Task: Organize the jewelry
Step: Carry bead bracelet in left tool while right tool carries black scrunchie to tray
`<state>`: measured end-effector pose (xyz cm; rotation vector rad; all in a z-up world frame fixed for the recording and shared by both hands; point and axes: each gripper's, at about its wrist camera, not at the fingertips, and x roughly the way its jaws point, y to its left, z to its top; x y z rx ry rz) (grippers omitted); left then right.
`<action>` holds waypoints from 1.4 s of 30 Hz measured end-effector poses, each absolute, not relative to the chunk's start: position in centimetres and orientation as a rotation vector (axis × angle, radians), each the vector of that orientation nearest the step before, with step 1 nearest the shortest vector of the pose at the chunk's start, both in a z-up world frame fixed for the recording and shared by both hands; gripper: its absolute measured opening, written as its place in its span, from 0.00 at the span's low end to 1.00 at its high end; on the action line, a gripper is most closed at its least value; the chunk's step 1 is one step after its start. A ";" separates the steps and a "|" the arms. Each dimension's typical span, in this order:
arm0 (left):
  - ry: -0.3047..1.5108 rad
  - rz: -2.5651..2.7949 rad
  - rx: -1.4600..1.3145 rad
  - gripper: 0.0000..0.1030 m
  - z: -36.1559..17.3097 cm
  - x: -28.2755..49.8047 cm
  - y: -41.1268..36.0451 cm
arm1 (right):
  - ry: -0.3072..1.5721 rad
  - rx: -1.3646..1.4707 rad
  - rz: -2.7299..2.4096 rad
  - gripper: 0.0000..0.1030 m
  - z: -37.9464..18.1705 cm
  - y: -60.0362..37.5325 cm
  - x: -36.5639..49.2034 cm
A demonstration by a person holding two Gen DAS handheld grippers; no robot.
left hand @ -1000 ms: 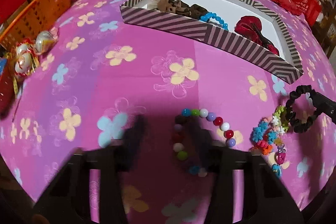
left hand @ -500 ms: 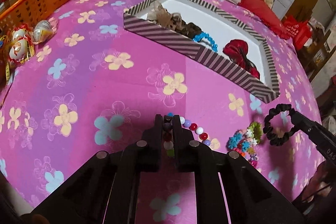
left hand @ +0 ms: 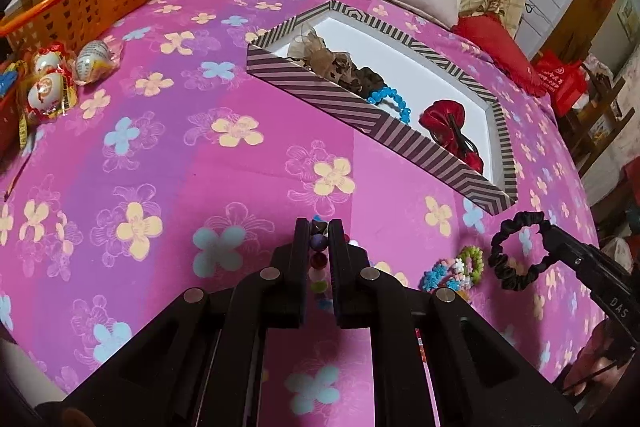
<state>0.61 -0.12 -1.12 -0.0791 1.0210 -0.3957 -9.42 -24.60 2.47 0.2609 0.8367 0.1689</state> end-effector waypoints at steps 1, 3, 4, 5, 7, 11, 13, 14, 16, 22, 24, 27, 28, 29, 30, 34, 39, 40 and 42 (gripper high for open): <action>1.015 -0.390 -0.072 0.08 -1.0 0.6 -0.2 | 0.837 0.260 0.169 0.06 2.5 -24.6 -9.4; 1.007 -0.385 -0.063 0.08 -0.9 0.4 -0.2 | 0.836 0.258 0.169 0.06 2.6 -24.5 -9.4; 1.004 -0.384 -0.059 0.08 -0.8 0.3 -0.3 | 0.836 0.257 0.170 0.06 2.7 -24.5 -9.4; 1.002 -0.383 -0.058 0.08 -0.8 0.3 -0.3 | 0.836 0.256 0.171 0.06 2.8 -24.4 -9.4; 1.000 -0.377 -0.054 0.08 -0.8 0.2 -0.3 | 0.835 0.251 0.174 0.06 2.9 -24.3 -9.3; 0.992 -0.365 -0.044 0.08 -0.7 0.1 -0.3 | 0.835 0.249 0.178 0.06 3.0 -24.0 -9.4; 0.992 -0.363 -0.045 0.08 -0.7 0.1 -0.3 | 0.836 0.249 0.180 0.06 3.0 -23.9 -9.4; 0.993 -0.363 -0.045 0.08 -0.6 0.1 -0.3 | 0.837 0.249 0.182 0.06 3.0 -23.9 -9.4; 0.992 -0.357 -0.043 0.08 -0.6 0.0 -0.3 | 0.838 0.249 0.183 0.06 3.0 -23.8 -9.3; 0.986 -0.351 -0.036 0.08 -0.4 -0.1 -0.5 | 0.837 0.250 0.182 0.06 3.1 -23.7 -9.4; 0.982 -0.351 -0.034 0.08 -0.3 -0.1 -0.5 | 0.837 0.251 0.182 0.06 3.1 -23.7 -9.3; 0.980 -0.348 -0.032 0.08 -0.3 0.0 -0.5 | 0.839 0.249 0.184 0.06 3.1 -23.6 -9.3; 0.982 -0.348 -0.034 0.08 -0.3 0.0 -0.5 | 0.839 0.249 0.184 0.06 3.1 -23.7 -9.3; 0.983 -0.349 -0.033 0.08 -0.3 -0.1 -0.5 | 0.840 0.250 0.184 0.06 3.1 -23.6 -9.3; 0.983 -0.347 -0.033 0.08 -0.3 -0.1 -0.6 | 0.840 0.251 0.185 0.06 3.1 -23.6 -9.3; 0.983 -0.343 -0.031 0.08 -0.2 0.0 -0.5 | 0.842 0.252 0.188 0.06 3.0 -23.5 -9.3; 0.986 -0.347 -0.034 0.08 -0.2 0.0 -0.5 | 0.840 0.254 0.190 0.06 3.0 -23.4 -9.3; 0.988 -0.348 -0.035 0.08 -0.2 0.0 -0.6 | 0.839 0.255 0.189 0.06 3.1 -23.3 -9.2; 0.992 -0.354 -0.041 0.08 -0.1 -0.1 -0.7 | 0.836 0.256 0.190 0.06 3.1 -23.4 -9.2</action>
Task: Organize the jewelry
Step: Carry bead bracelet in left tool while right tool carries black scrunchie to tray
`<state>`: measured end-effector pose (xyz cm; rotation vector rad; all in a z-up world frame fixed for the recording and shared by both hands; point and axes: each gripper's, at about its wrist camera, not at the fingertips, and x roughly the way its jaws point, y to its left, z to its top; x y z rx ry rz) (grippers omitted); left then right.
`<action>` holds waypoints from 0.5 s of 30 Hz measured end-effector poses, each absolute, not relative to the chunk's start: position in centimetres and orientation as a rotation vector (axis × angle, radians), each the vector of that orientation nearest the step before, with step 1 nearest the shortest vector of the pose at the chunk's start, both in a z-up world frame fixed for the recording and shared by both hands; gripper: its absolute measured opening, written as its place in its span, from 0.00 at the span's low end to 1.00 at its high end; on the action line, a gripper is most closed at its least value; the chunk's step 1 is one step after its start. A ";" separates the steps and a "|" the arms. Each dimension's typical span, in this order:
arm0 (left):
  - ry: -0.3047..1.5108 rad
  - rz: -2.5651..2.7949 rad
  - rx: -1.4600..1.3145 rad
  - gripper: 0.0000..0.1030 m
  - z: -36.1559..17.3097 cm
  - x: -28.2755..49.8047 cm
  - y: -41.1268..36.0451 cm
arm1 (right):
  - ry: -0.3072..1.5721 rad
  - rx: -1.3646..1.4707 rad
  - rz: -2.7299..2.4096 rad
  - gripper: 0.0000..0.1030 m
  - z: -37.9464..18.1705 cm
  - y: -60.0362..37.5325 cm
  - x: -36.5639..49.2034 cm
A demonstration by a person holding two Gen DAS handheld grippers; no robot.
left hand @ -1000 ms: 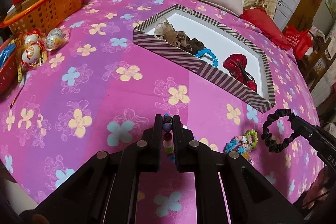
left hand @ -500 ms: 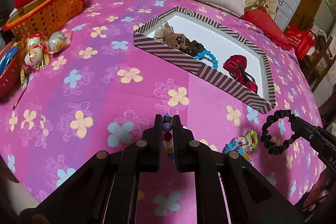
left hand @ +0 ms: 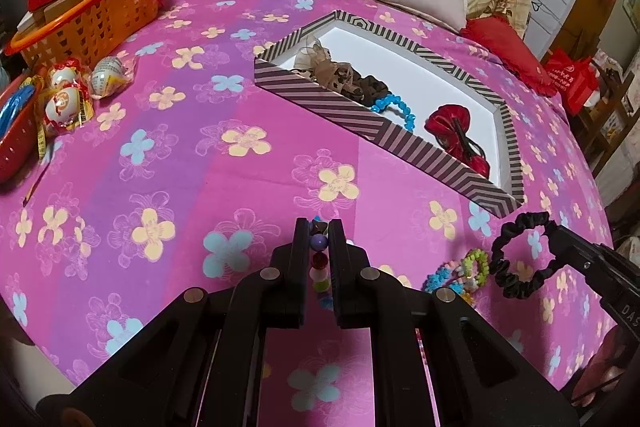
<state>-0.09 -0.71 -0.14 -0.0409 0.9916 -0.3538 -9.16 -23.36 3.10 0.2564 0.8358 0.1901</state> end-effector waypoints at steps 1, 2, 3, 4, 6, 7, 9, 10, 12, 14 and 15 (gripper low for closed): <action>0.989 -0.359 -0.042 0.08 0.1 -0.1 -0.8 | 0.834 0.257 0.190 0.06 3.1 -23.4 -9.1; 0.984 -0.359 -0.041 0.08 0.3 -0.1 -0.9 | 0.833 0.258 0.190 0.06 3.2 -23.4 -9.1; 0.979 -0.359 -0.041 0.08 0.5 -0.1 -0.9 | 0.832 0.259 0.191 0.06 3.2 -23.4 -9.1; 0.976 -0.361 -0.042 0.08 0.7 0.0 -1.0 | 0.832 0.259 0.191 0.06 3.2 -23.5 -9.0; 0.974 -0.363 -0.047 0.08 1.1 0.1 -1.1 | 0.831 0.259 0.191 0.06 3.3 -23.5 -8.9; 0.972 -0.363 -0.049 0.08 1.3 0.2 -1.1 | 0.831 0.261 0.192 0.06 3.2 -23.6 -8.8; 0.969 -0.363 -0.050 0.08 1.6 0.3 -1.2 | 0.831 0.262 0.192 0.06 3.2 -23.5 -8.7; 0.966 -0.363 -0.051 0.08 1.9 0.4 -1.2 | 0.831 0.263 0.192 0.06 3.3 -23.6 -8.7; 0.961 -0.361 -0.050 0.08 2.2 0.5 -1.3 | 0.832 0.265 0.193 0.06 3.2 -23.8 -8.6; 0.956 -0.359 -0.048 0.08 2.5 0.6 -1.4 | 0.833 0.267 0.195 0.06 3.2 -23.8 -8.4; 0.954 -0.358 -0.047 0.08 2.7 0.6 -1.4 | 0.833 0.267 0.195 0.06 3.2 -23.8 -8.4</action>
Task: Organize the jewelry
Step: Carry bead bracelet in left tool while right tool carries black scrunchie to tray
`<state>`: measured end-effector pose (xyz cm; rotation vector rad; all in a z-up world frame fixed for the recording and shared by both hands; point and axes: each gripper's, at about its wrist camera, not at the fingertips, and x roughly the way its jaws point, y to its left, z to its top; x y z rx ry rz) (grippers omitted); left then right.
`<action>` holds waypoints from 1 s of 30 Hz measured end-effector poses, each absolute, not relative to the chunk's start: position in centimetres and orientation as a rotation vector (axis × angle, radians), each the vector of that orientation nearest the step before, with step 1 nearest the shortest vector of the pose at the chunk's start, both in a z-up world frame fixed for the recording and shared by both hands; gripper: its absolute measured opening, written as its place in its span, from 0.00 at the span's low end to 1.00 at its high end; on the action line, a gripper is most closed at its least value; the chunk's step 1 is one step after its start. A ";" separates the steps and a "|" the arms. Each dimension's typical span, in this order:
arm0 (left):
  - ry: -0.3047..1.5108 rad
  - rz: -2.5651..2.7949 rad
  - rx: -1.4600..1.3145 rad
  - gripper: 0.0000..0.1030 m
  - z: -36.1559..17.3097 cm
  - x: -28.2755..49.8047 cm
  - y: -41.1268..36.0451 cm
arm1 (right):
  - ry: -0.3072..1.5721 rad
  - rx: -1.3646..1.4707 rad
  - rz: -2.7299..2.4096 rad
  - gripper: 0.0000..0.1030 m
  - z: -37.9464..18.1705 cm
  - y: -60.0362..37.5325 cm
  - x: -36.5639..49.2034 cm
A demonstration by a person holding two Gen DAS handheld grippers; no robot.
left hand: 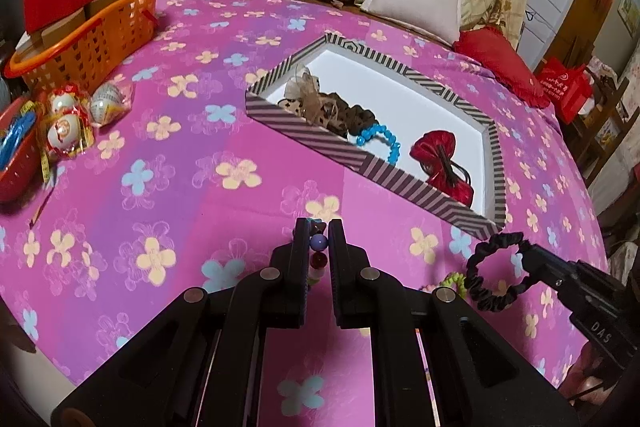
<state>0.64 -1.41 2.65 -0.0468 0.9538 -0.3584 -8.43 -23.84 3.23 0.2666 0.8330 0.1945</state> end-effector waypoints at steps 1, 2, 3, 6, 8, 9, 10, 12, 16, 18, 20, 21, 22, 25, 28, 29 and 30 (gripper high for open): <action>0.952 -0.358 -0.046 0.08 2.8 0.7 -1.5 | 0.833 0.265 0.194 0.06 3.2 -23.8 -8.4; 0.949 -0.358 -0.043 0.08 3.0 0.8 -1.6 | 0.832 0.265 0.194 0.06 3.2 -23.9 -8.4; 0.947 -0.357 -0.041 0.08 3.1 0.8 -1.7 | 0.831 0.265 0.193 0.06 3.2 -23.9 -8.3; 0.940 -0.359 -0.034 0.08 3.5 0.9 -2.0 | 0.827 0.268 0.193 0.06 3.3 -24.0 -8.1; 0.935 -0.360 -0.029 0.08 3.7 0.9 -2.2 | 0.824 0.268 0.192 0.06 3.4 -24.0 -8.0; 0.933 -0.360 -0.027 0.08 3.8 0.9 -2.4 | 0.823 0.268 0.192 0.06 3.5 -24.1 -8.0; 0.930 -0.360 -0.025 0.08 3.9 0.9 -2.5 | 0.822 0.269 0.192 0.06 3.5 -24.2 -7.9; 0.927 -0.360 -0.022 0.08 4.2 1.0 -2.7 | 0.821 0.268 0.191 0.06 3.6 -24.3 -7.8; 0.920 -0.360 -0.008 0.08 4.6 1.2 -3.3 | 0.818 0.267 0.186 0.06 3.8 -24.6 -7.4; 0.916 -0.360 0.001 0.08 4.8 1.3 -3.7 | 0.815 0.269 0.183 0.06 3.8 -24.8 -7.3; 0.912 -0.360 0.010 0.08 5.0 1.4 -4.1 | 0.814 0.271 0.182 0.06 3.9 -25.0 -7.0; 0.909 -0.360 0.014 0.08 5.1 1.5 -4.3 | 0.813 0.270 0.179 0.06 3.9 -25.1 -6.9; 0.906 -0.361 0.019 0.08 5.2 1.6 -4.5 | 0.813 0.270 0.177 0.06 3.9 -25.2 -6.8; 0.899 -0.365 0.028 0.08 5.6 1.9 -5.1 | 0.811 0.276 0.172 0.06 3.9 -25.6 -6.4; 0.896 -0.368 0.037 0.08 5.8 2.4 -5.8 | 0.806 0.282 0.166 0.06 4.1 -26.1 -6.0; 0.895 -0.368 0.040 0.08 5.8 2.5 -6.0 | 0.804 0.284 0.164 0.06 4.2 -26.2 -5.8; 0.895 -0.368 0.046 0.08 5.9 2.7 -6.2 | 0.801 0.284 0.162 0.06 4.2 -26.4 -5.7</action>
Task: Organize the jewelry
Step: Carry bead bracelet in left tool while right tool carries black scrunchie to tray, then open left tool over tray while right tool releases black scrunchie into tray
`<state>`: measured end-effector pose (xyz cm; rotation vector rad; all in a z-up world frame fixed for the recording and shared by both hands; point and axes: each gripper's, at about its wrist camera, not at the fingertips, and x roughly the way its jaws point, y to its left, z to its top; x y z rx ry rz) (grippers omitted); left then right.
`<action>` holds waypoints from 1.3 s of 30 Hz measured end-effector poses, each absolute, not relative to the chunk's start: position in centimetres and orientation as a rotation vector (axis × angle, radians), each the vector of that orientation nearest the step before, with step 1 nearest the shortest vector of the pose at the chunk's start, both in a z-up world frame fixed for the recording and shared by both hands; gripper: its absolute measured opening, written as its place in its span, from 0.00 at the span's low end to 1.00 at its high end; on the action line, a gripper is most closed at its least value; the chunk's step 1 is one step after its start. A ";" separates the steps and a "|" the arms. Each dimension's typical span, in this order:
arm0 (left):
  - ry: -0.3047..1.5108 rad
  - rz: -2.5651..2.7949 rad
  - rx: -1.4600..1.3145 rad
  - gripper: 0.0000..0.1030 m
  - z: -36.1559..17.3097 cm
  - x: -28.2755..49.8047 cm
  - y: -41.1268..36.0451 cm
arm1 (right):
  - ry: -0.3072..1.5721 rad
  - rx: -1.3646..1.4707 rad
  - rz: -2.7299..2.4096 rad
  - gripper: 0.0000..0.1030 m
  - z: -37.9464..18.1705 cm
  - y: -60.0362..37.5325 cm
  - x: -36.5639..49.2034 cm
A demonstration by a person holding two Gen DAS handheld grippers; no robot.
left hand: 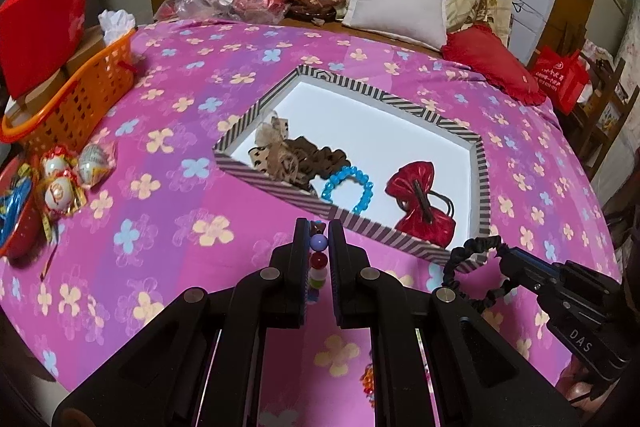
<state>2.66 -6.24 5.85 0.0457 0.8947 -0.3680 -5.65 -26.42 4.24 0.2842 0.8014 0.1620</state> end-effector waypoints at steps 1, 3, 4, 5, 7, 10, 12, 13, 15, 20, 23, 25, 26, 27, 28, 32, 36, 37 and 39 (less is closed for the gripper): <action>0.893 -0.367 0.054 0.08 5.9 2.9 -6.6 | 0.799 0.284 0.158 0.06 4.3 -26.6 -5.4; 0.890 -0.367 0.066 0.08 6.0 3.3 -7.2 | 0.795 0.288 0.153 0.06 4.4 -27.0 -5.1; 0.889 -0.367 0.073 0.08 6.1 3.5 -7.5 | 0.794 0.290 0.151 0.06 4.5 -27.2 -5.0; 0.887 -0.367 0.080 0.08 6.2 3.8 -7.8 | 0.792 0.292 0.148 0.06 4.5 -27.4 -4.8; 0.882 -0.368 0.094 0.08 6.3 4.1 -8.4 | 0.790 0.297 0.145 0.06 4.6 -27.8 -4.6; 0.873 -0.373 0.109 0.08 6.5 4.5 -9.2 | 0.787 0.304 0.137 0.06 4.6 -28.3 -4.1; 0.867 -0.377 0.116 0.08 6.8 4.8 -9.8 | 0.786 0.310 0.133 0.06 4.6 -28.6 -3.9; 0.865 -0.378 0.118 0.08 6.9 4.9 -10.0 | 0.785 0.313 0.131 0.06 4.6 -28.8 -3.7; 0.860 -0.381 0.115 0.08 7.2 5.3 -10.3 | 0.782 0.320 0.129 0.06 4.7 -29.1 -3.4; 0.857 -0.392 0.089 0.08 8.3 6.7 -11.0 | 0.767 0.335 0.129 0.06 5.3 -29.5 -2.3; 0.854 -0.392 0.083 0.08 8.7 7.7 -11.7 | 0.763 0.345 0.133 0.06 5.5 -29.6 -1.5; 0.853 -0.392 0.084 0.08 8.8 8.1 -12.2 | 0.765 0.352 0.139 0.06 5.4 -29.5 -0.8; 0.851 -0.391 0.088 0.08 8.8 8.3 -12.5 | 0.766 0.357 0.141 0.06 5.3 -29.5 -0.5; 0.848 -0.388 0.093 0.08 8.7 8.5 -12.8 | 0.769 0.363 0.146 0.06 5.2 -29.4 -0.1; 0.846 -0.384 0.096 0.08 8.6 8.7 -13.0 | 0.774 0.367 0.149 0.06 5.0 -29.4 0.3; 0.876 -0.374 0.086 0.08 7.3 10.0 -13.6 | 0.806 0.368 0.159 0.06 3.9 -29.0 1.9; 0.925 -0.395 0.066 0.08 5.6 11.2 -14.0 | 0.844 0.372 0.166 0.06 2.3 -28.6 3.7; 0.935 -0.394 0.067 0.08 5.1 11.4 -14.2 | 0.852 0.373 0.164 0.06 1.9 -28.6 4.0; 0.950 -0.382 0.070 0.08 4.3 11.8 -14.2 | 0.870 0.370 0.158 0.06 1.1 -28.4 4.8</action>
